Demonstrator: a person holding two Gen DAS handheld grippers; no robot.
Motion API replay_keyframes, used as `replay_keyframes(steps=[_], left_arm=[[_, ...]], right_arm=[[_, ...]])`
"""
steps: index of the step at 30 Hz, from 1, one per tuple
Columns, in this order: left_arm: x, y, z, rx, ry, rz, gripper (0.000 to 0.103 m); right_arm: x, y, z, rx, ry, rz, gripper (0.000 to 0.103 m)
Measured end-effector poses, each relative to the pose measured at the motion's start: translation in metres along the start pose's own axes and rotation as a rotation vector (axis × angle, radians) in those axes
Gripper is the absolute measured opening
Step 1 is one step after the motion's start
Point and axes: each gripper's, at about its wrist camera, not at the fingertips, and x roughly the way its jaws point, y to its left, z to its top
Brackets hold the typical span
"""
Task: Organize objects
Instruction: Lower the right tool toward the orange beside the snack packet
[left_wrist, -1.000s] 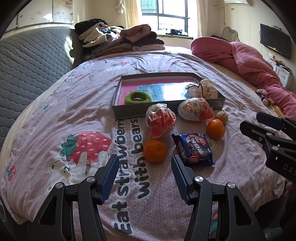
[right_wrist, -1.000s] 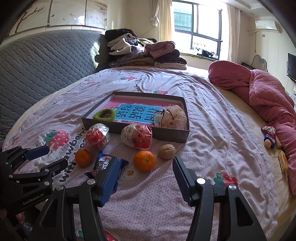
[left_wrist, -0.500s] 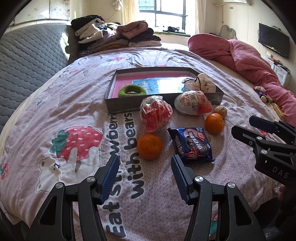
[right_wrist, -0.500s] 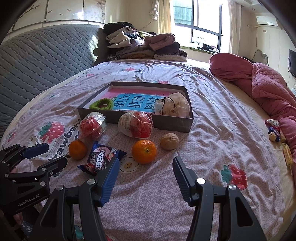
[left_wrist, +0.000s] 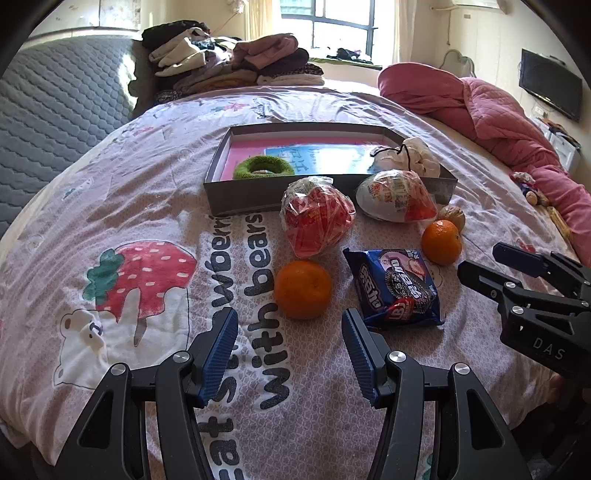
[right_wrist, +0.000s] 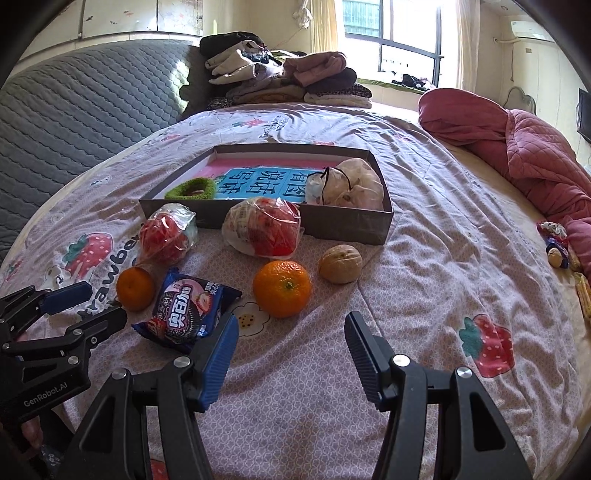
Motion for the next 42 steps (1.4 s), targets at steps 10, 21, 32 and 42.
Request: replay_keyframes(steps=[10, 21, 32, 42], left_arm=[[0.013, 0.001, 0.004, -0.002, -0.001, -0.012, 0.060], [0.025, 0.005, 0.009, -0.018, 0.000, -0.019, 0.060], [0.033, 0.005, 0.013, -0.016, -0.009, -0.023, 0.060], [0.039, 0.006, 0.015, -0.020, -0.027, -0.032, 0.060]], right_arm=[[0.015, -0.005, 0.003, 0.012, 0.016, -0.010, 0.059], [0.029, -0.002, 0.008, 0.014, 0.017, 0.002, 0.059], [0.040, 0.001, 0.010, 0.018, 0.015, 0.014, 0.059], [0.046, 0.002, 0.011, 0.029, -0.005, 0.028, 0.048]])
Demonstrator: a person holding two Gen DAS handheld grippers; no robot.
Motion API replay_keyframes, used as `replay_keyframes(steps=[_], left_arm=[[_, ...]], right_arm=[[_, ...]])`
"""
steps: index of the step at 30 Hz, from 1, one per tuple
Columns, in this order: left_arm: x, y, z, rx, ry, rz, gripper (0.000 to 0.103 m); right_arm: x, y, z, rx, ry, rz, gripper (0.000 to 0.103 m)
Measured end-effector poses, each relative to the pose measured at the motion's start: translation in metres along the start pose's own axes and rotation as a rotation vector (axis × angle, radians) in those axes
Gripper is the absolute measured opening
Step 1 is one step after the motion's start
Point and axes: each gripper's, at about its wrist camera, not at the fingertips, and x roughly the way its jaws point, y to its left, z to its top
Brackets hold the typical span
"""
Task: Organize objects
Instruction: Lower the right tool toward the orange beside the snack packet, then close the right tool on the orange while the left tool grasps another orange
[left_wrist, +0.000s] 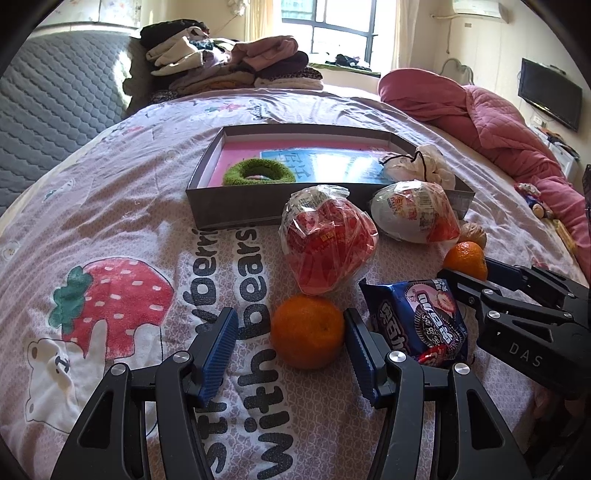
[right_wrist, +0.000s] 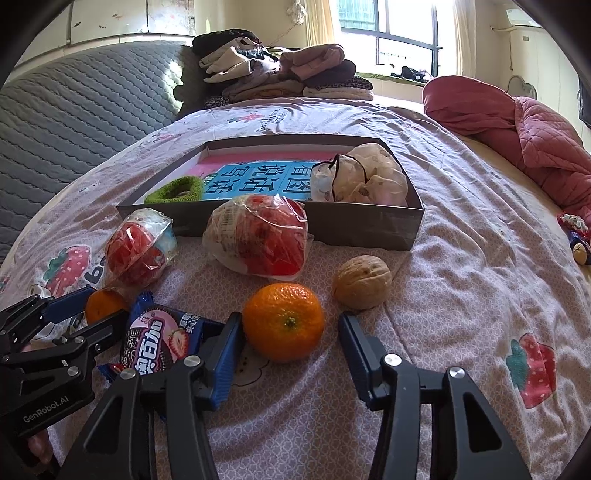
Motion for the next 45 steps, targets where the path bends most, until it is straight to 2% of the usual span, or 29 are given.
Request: replay_keyframes(steps=[2, 8, 11, 13, 28, 45], left_arm=[[0.001, 0.000, 0.000, 0.002, -0.007, -0.001, 0.060], [0.003, -0.001, 0.000, 0.005, -0.020, -0.008, 0.058], [0.003, -0.001, 0.000, 0.004, -0.027, -0.022, 0.050], [0.001, -0.002, 0.000, 0.005, -0.034, -0.036, 0.039], [-0.009, 0.000, -0.002, -0.018, -0.059, -0.058, 0.038], [-0.028, -0.006, -0.004, -0.001, -0.086, -0.056, 0.038]], right_arm=[[0.000, 0.001, 0.000, -0.001, -0.004, 0.018, 0.041], [-0.001, 0.001, -0.002, -0.002, -0.018, 0.020, 0.041], [-0.002, -0.001, -0.003, 0.013, -0.023, 0.032, 0.041], [-0.004, -0.002, -0.004, 0.022, -0.024, 0.042, 0.041], [-0.013, -0.011, -0.011, 0.071, -0.042, 0.086, 0.041], [-0.032, -0.003, -0.007, 0.062, -0.073, 0.101, 0.041]])
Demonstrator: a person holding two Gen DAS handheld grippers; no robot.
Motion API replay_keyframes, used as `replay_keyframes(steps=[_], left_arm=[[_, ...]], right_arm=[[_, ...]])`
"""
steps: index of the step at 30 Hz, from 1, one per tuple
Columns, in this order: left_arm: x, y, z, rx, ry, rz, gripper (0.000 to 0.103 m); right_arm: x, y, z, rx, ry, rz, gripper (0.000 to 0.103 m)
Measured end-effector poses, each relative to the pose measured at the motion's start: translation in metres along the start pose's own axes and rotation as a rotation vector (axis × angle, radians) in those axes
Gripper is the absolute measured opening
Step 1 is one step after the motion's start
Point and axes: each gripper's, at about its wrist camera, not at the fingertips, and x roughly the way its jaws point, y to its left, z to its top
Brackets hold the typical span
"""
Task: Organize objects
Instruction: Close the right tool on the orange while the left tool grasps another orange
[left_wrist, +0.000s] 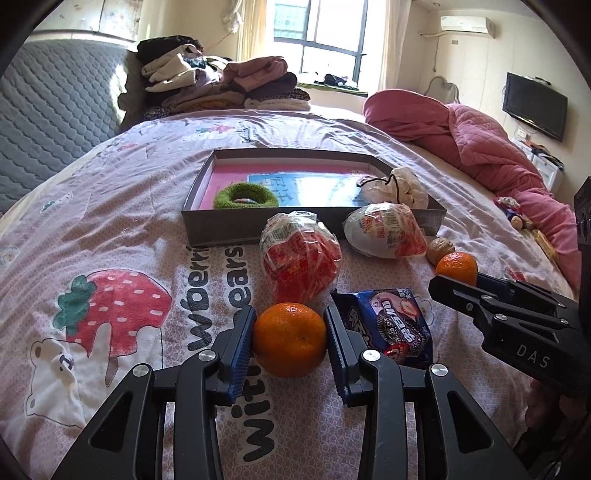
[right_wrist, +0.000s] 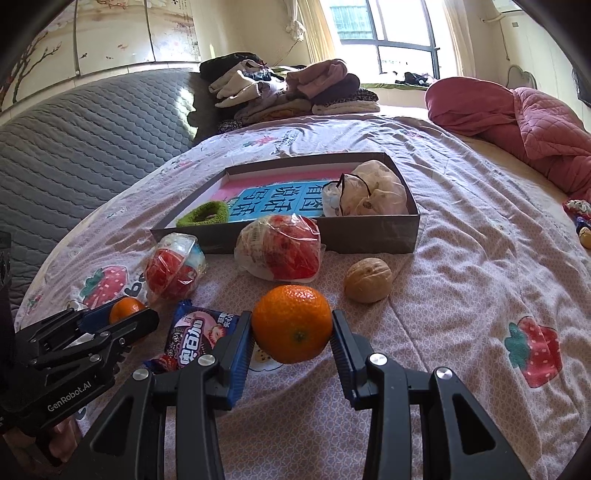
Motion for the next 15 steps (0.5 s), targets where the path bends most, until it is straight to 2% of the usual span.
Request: replay_keyframes(steps=[15], left_arm=[[-0.026, -0.004, 0.004, 0.009, -0.050, 0.012, 0.038]], right_arm=[[-0.021, 0.015, 0.005, -0.025, -0.034, 0.012, 0.041]])
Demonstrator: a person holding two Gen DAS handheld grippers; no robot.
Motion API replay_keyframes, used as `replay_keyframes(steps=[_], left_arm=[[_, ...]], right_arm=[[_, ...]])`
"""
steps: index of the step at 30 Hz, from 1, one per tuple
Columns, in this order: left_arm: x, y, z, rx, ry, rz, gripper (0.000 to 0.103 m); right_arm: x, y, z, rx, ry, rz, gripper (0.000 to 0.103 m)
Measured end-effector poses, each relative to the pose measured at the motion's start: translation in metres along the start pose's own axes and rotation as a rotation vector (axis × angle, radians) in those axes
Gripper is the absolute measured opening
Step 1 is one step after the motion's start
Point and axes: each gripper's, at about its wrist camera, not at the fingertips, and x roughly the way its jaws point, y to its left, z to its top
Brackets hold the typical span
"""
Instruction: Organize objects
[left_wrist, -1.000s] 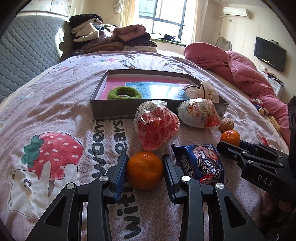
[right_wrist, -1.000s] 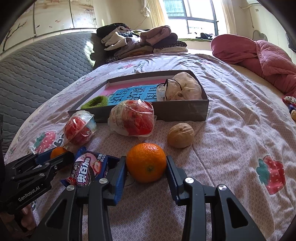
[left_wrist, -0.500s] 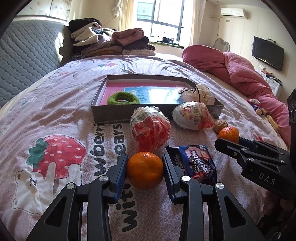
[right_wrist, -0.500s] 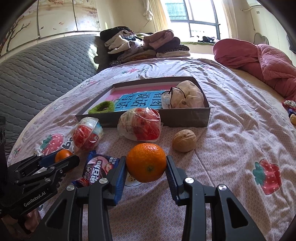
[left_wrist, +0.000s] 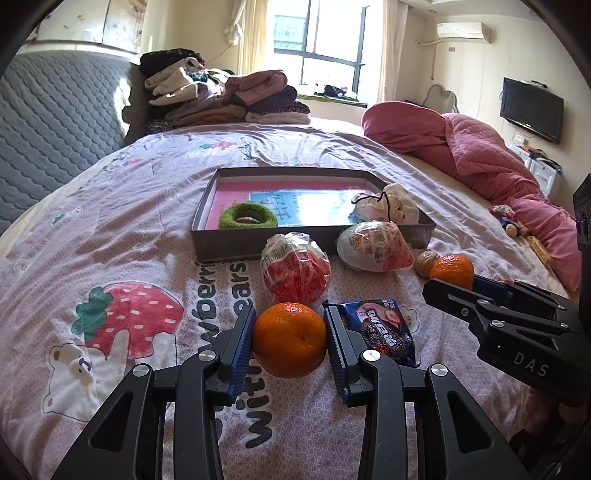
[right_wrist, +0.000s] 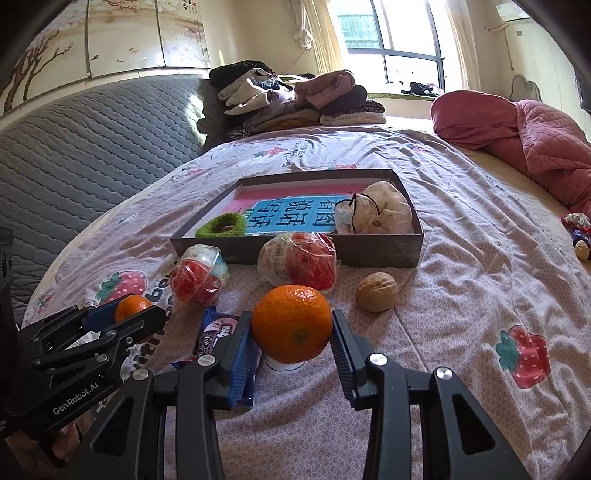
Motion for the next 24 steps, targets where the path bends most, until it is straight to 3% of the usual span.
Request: replay_keyframes(steps=[24], left_arm=[[-0.044, -0.013, 0.019, 0.023, -0.091, 0.028, 0.038]], right_arm=[[-0.044, 0.013, 0.015, -0.023, -0.091, 0.007, 0.041]])
